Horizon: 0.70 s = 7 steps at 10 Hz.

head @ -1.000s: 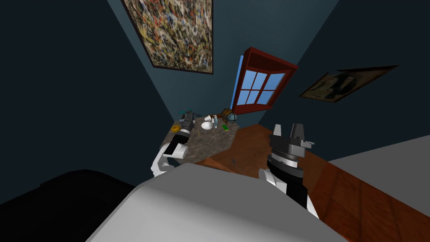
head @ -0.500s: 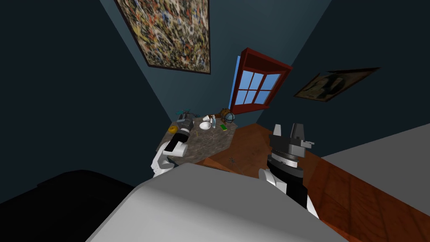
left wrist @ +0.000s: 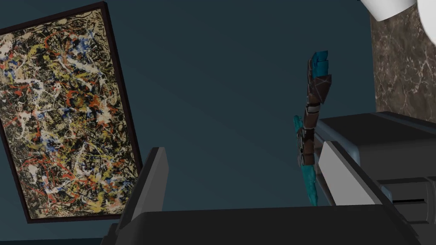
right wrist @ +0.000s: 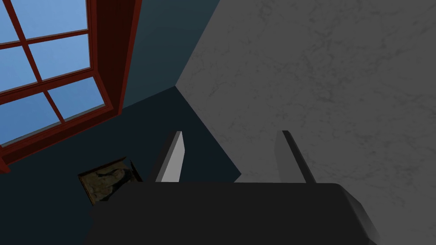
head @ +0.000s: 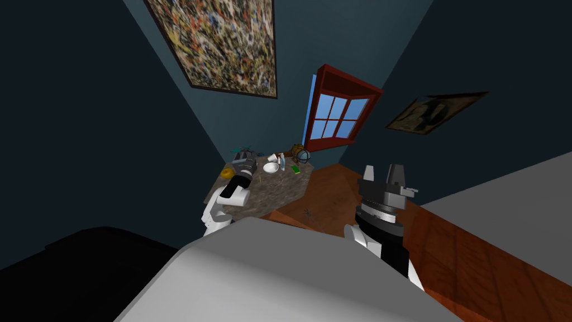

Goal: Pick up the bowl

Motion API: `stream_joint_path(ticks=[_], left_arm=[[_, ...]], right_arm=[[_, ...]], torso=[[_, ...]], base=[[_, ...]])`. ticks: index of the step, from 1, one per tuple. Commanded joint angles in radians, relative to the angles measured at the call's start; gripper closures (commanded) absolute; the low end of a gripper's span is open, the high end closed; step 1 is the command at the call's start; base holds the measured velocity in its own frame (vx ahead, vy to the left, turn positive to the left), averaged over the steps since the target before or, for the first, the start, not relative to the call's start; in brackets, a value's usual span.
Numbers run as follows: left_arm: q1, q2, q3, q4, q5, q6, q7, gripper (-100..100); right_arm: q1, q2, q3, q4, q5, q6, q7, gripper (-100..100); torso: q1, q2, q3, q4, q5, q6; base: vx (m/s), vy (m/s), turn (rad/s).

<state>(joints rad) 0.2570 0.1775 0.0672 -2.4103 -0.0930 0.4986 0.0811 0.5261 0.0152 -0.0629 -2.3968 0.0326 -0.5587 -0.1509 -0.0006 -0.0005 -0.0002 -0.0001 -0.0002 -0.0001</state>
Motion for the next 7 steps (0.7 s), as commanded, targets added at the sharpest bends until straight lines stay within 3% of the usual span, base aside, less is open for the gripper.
stream_joint_path(ticks=[1, 7], left_arm=[[-0.012, 0.001, 0.007, 0.005, 0.0, 0.05, -0.003, -100], [-0.055, -0.003, 0.031, 0.018, -0.004, 0.208, -0.017, -100]], right_arm=[[0.0, 0.0, 0.0, 0.0, 0.0, 0.0, 0.0, 0], [0.0, 0.0, 0.0, 0.0, 0.0, 0.0, 0.0, 0]], torso=[[0.0, 0.0, 0.0, 0.0, 0.0, 0.0], [0.0, 0.0, 0.0, 0.0, 0.0, 0.0]], base=[[0.01, -0.013, -0.059], [0.01, -0.009, -0.048]])
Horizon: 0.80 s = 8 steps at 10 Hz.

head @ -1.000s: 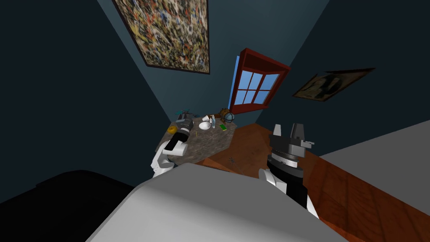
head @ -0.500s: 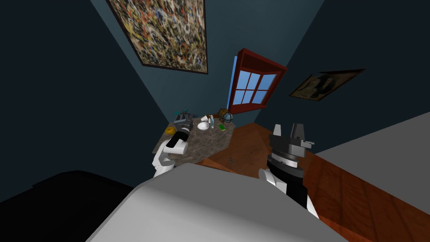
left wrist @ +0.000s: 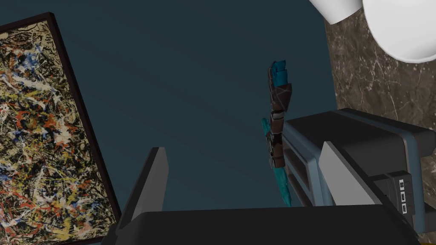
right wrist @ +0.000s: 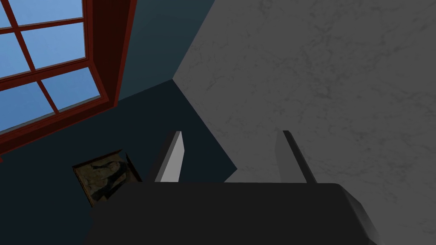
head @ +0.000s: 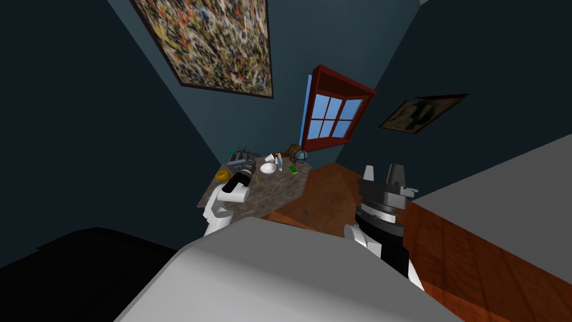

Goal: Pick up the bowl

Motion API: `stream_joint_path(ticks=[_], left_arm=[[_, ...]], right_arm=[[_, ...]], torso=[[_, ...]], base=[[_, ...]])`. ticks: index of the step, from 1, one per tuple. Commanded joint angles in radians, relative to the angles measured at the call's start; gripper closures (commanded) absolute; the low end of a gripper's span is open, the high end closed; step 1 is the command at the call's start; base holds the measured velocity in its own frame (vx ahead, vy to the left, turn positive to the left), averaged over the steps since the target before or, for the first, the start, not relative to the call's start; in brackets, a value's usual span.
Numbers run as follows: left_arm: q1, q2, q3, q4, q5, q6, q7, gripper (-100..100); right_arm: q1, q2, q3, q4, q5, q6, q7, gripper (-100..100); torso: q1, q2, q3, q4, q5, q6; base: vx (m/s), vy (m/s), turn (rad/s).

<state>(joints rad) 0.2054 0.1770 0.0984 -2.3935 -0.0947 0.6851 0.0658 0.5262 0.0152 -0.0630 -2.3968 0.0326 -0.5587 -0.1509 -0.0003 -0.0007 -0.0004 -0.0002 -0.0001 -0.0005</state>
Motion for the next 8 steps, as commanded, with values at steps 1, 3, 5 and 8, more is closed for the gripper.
stream_joint_path(ticks=[1, 3, 5, 8], left_arm=[[-0.004, -0.003, 0.0, 0.001, -0.003, 0.047, -0.002, -100], [-0.026, -0.006, 0.012, 0.008, -0.004, 0.11, -0.009, -100], [-0.047, -0.01, 0.024, 0.016, -0.006, 0.165, -0.016, -100], [-0.069, -0.015, 0.036, 0.025, -0.008, 0.247, -0.024, -100]], right_arm=[[0.0, 0.0, 0.0, 0.0, 0.0, 0.0, 0.0, 0], [0.0, 0.0, 0.0, 0.0, 0.0, 0.0, 0.0, 0], [0.0, 0.0, 0.0, 0.0, 0.0, 0.0, 0.0, 0], [0.0, 0.0, 0.0, 0.0, 0.0, 0.0, 0.0, 0]], torso=[[0.0, 0.0, 0.0, 0.0, 0.0, 0.0], [0.0, 0.0, 0.0, 0.0, 0.0, 0.0], [0.0, 0.0, 0.0, 0.0, 0.0, 0.0], [0.001, 0.0, 0.0, 0.0, 0.0, 0.0]], base=[[0.009, -0.004, 0.002], [0.021, -0.01, -0.073], [0.014, -0.006, -0.042], [0.017, -0.005, -0.044]])
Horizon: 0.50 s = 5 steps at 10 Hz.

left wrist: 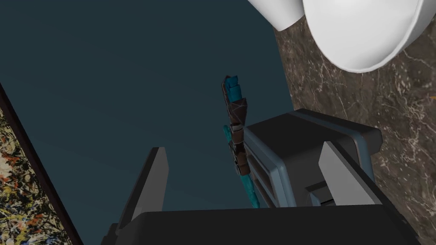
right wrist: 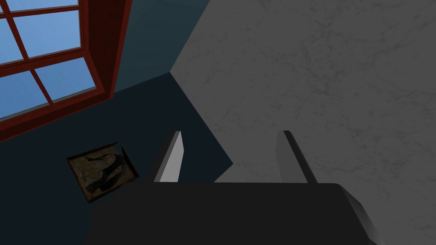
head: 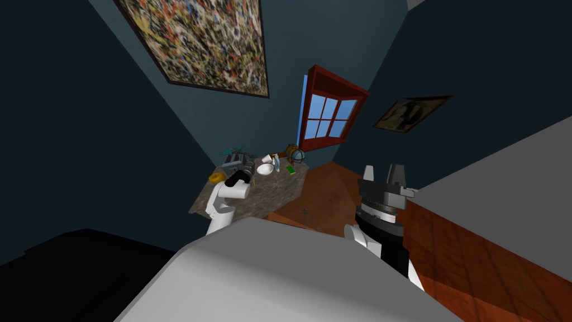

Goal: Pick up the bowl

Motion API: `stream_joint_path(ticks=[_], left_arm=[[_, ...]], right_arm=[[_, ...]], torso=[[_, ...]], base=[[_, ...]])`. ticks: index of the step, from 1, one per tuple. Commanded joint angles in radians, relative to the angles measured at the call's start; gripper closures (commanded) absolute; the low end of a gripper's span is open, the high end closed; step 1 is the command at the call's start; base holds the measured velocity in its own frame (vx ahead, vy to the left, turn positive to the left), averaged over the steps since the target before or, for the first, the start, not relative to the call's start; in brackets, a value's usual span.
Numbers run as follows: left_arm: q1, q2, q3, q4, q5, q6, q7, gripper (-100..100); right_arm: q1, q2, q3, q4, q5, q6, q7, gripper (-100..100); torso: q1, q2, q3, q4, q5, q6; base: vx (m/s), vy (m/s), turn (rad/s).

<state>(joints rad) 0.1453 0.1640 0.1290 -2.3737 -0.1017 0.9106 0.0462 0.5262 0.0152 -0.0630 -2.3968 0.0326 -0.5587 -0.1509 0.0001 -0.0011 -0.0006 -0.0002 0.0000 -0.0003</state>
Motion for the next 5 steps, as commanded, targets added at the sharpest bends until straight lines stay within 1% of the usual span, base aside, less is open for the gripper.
stream_joint_path(ticks=[1, 2, 3, 5], left_arm=[[-0.009, -0.002, 0.005, 0.005, -0.001, 0.05, -0.004, -100], [-0.009, -0.002, 0.005, 0.005, -0.001, 0.067, -0.004, -100], [-0.03, -0.008, 0.017, 0.014, -0.002, 0.099, -0.011, -100], [-0.03, -0.008, 0.017, 0.014, -0.002, 0.145, -0.011, -100]], right_arm=[[0.0, 0.0, 0.0, 0.0, 0.0, 0.0, 0.0, 0], [0.0, 0.0, 0.0, 0.0, 0.0, 0.0, 0.0, 0], [0.0, 0.0, 0.0, 0.0, 0.0, 0.0, 0.0, 0], [0.0, 0.0, 0.0, 0.0, 0.0, 0.0, 0.0, 0]], torso=[[0.0, 0.0, 0.0, 0.0, 0.0, 0.0], [0.0, 0.0, 0.0, 0.0, 0.0, 0.0], [0.0, 0.001, 0.0, 0.0, 0.0, 0.0], [0.0, 0.0, 0.0, 0.0, 0.0, 0.0]], base=[[0.022, -0.004, -0.049], [0.011, -0.004, 0.007], [0.021, -0.008, -0.075], [0.02, -0.003, -0.026]])
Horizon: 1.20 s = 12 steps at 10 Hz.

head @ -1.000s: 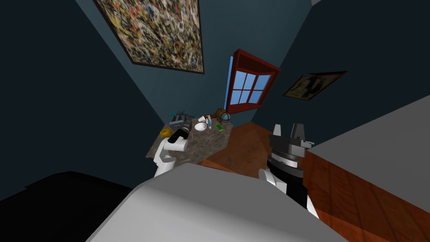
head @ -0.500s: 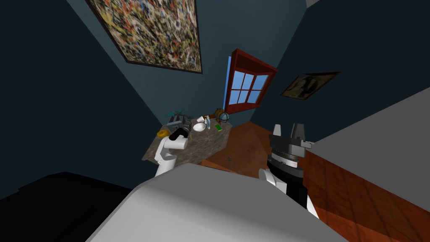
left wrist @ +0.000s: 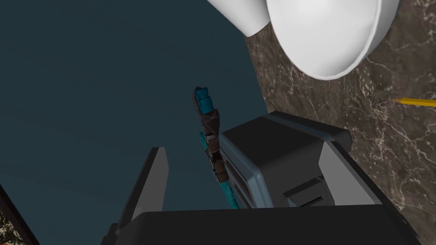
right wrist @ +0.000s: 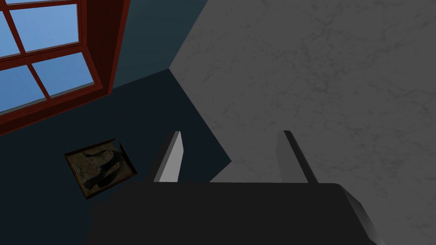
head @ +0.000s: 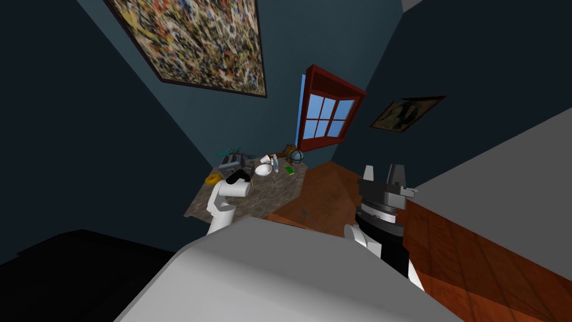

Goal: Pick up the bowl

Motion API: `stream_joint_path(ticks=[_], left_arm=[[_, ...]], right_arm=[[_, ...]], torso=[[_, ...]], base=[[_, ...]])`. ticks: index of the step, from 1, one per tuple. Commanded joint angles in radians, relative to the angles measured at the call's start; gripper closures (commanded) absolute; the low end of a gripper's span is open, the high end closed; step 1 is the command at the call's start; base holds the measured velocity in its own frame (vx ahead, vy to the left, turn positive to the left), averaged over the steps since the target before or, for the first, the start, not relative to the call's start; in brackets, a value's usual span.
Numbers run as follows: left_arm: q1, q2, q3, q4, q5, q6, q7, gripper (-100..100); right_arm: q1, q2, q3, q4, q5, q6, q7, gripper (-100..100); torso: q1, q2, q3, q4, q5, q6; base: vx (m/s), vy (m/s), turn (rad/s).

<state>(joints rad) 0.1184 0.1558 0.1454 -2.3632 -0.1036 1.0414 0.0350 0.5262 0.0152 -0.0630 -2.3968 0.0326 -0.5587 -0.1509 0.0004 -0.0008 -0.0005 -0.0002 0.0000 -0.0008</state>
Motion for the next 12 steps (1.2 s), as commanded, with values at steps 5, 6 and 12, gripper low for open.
stream_joint_path(ticks=[5, 6, 12], left_arm=[[-0.043, -0.012, 0.023, 0.023, -0.003, 0.149, -0.014, -100], [-0.043, -0.012, 0.023, 0.023, -0.003, 0.165, -0.014, -100], [-0.098, -0.031, 0.054, 0.056, -0.005, 0.327, -0.035, -100]], right_arm=[[0.0, 0.0, 0.0, 0.0, 0.0, 0.0, 0.0, 0], [0.0, 0.0, 0.0, 0.0, 0.0, 0.0, 0.0, 0], [0.0, 0.0, 0.0, 0.0, 0.0, 0.0, 0.0, 0]], torso=[[0.0, -0.001, 0.0, 0.0, 0.0, 0.0], [0.0, -0.001, 0.0, 0.0, 0.0, 0.0], [0.001, -0.001, -0.001, 0.0, 0.0, 0.0]], base=[[0.024, -0.001, -0.05], [0.013, 0.001, 0.013], [0.03, 0.006, -0.046]])
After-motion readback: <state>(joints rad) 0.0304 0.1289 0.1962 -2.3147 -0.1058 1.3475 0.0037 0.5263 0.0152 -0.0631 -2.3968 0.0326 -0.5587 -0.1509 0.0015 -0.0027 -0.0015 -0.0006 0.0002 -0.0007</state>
